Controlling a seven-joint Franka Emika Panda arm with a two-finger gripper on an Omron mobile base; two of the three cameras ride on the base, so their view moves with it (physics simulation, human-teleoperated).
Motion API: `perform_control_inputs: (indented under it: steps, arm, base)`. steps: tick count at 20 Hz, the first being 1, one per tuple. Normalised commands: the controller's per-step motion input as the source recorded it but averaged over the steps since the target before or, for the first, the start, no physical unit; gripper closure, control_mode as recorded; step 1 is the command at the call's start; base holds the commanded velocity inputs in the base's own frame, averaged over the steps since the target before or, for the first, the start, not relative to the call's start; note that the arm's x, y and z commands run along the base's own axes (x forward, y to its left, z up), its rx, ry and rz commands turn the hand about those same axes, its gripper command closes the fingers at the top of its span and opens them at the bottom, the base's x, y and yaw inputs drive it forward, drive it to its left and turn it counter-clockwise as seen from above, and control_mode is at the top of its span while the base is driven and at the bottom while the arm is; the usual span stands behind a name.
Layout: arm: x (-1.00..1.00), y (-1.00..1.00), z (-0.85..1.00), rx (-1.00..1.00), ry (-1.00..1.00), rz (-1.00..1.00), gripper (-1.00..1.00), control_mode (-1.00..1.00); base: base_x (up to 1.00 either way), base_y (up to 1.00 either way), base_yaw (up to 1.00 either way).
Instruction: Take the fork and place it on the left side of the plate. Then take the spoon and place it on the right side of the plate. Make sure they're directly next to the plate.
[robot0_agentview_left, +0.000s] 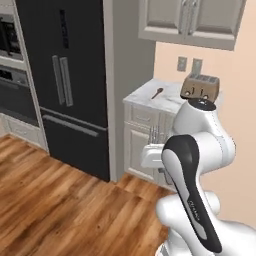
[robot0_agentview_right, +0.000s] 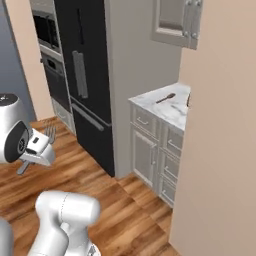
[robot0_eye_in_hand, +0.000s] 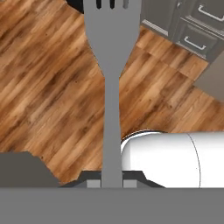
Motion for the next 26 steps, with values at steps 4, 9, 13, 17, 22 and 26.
perform_control_inputs:
  steps: [4,9,13,17,22,26]
  arm:
    - [0.00,0.00,0.00,0.00,0.00,0.00,1.00,1.00]
    - [0.00,0.00,0.00,0.00,0.00,0.00,1.00,1.00]
    - [0.00,0.00,0.00,0.00,0.00,0.00,1.00,1.00]
    - [0.00,0.00,0.00,0.00,0.00,0.00,1.00,1.00]
    - [0.00,0.00,0.00,0.00,0.00,0.00,1.00,1.00]
    - [0.00,0.00,0.00,0.00,0.00,0.00,1.00,1.00]
  base:
    - [-0.92,-0.49,0.44]
    - [-1.00,-0.40,0.43]
    - [-1.00,-0.29,0.41]
    - [-1.00,-0.11,0.36]
    - [-1.00,-0.06,0.31]
    - [-1.00,-0.02,0.23]
